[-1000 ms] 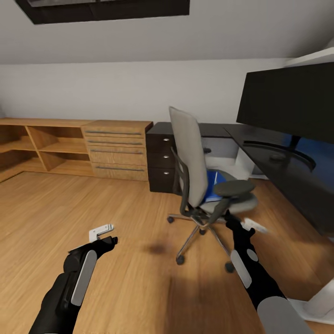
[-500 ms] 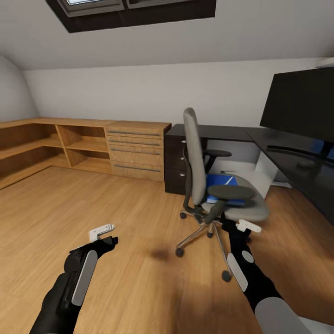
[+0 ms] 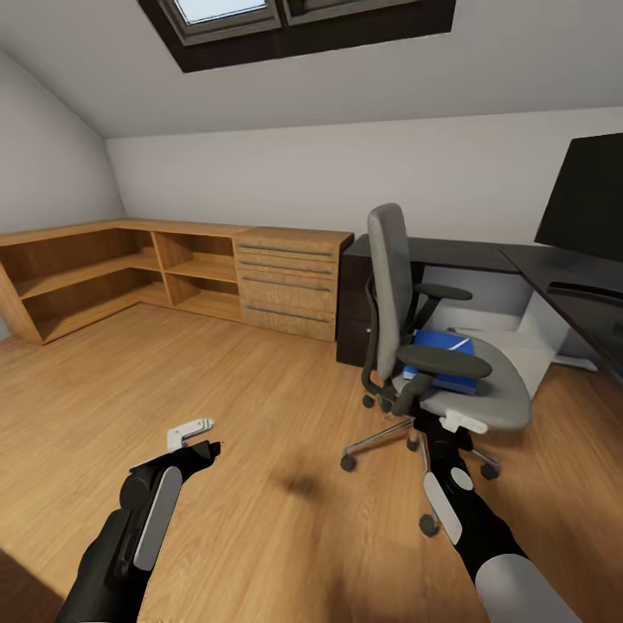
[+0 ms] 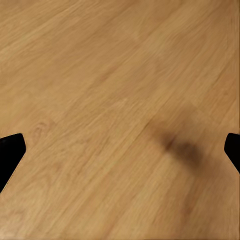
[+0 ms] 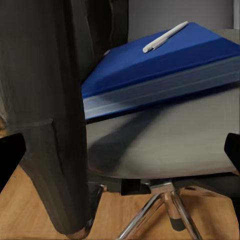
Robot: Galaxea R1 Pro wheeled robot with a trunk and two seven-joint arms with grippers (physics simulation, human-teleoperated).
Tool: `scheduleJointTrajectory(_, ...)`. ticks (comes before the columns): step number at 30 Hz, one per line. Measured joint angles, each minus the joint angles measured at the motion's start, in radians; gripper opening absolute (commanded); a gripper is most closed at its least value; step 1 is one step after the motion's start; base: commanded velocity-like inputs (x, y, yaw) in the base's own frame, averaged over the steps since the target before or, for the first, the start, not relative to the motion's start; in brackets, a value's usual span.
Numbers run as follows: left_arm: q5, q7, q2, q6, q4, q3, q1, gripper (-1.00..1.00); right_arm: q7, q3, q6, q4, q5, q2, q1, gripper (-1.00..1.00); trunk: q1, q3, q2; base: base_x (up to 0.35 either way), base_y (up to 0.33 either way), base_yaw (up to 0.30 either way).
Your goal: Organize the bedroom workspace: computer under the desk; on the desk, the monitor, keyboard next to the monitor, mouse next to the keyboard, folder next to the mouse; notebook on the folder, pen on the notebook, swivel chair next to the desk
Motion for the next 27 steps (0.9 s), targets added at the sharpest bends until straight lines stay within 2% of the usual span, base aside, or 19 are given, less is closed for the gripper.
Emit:
scheduleJointTrajectory(14,-0.002,0.001,-0.001,-0.001,0.037,-0.003,0.0,1.0,0.0,-0.001,0.0,-0.001,0.0,0.0,0.0,1.0,0.0,0.007,0.0,0.0,0.0,0.248)
scheduleJointTrajectory(27,-0.002,-0.001,-0.002,-0.002,0.038,-0.004,0.0,1.0,0.001,-0.004,0.0,-0.002,0.0,-0.002,0.0,1.0,0.0,0.007,0.0,0.0,0.0,0.026)
